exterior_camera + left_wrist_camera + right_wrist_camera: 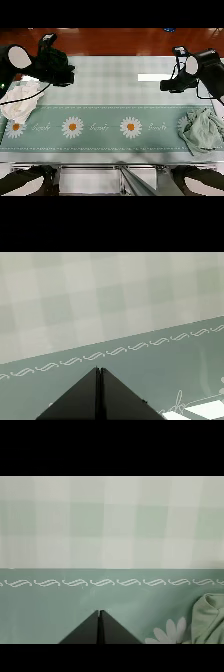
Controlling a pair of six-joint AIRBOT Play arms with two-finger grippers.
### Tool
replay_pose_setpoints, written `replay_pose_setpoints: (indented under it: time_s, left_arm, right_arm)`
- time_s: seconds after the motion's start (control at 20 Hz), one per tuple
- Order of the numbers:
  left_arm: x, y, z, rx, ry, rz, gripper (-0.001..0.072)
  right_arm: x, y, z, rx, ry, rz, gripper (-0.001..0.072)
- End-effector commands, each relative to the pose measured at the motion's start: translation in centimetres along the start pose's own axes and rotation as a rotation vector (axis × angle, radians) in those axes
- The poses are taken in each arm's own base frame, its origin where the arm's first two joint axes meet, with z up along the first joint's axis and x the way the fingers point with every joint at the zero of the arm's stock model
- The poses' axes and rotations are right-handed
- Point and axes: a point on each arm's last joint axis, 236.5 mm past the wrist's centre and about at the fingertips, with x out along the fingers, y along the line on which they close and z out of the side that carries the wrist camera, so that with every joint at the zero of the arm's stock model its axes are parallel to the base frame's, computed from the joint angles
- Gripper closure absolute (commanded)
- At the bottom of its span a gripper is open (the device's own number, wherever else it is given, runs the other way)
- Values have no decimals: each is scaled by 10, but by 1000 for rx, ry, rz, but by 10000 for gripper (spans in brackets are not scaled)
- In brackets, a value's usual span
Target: Fold the shirts.
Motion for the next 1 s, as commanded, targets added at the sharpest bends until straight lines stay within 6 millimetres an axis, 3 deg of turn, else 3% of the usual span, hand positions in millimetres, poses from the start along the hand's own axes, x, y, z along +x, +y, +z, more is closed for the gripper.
replay_pose_setpoints:
  time_s: [0.0, 0.75, 0.85, 0.95]
  left_arm:
    - [0, 0, 0, 0, 0, 1, 691]
    - [1, 0, 6, 0, -23, 0, 691]
    - [1, 0, 23, -1, -95, -2, 691]
    - [5, 1, 31, -3, -123, -2, 690]
  right_arm:
    - [0, 0, 0, -1, 1, 0, 685]
    - [0, 1, 1, -1, -5, 2, 685]
    - [0, 4, 14, -1, -60, 16, 685]
    - [-3, 12, 41, 0, -174, 47, 683]
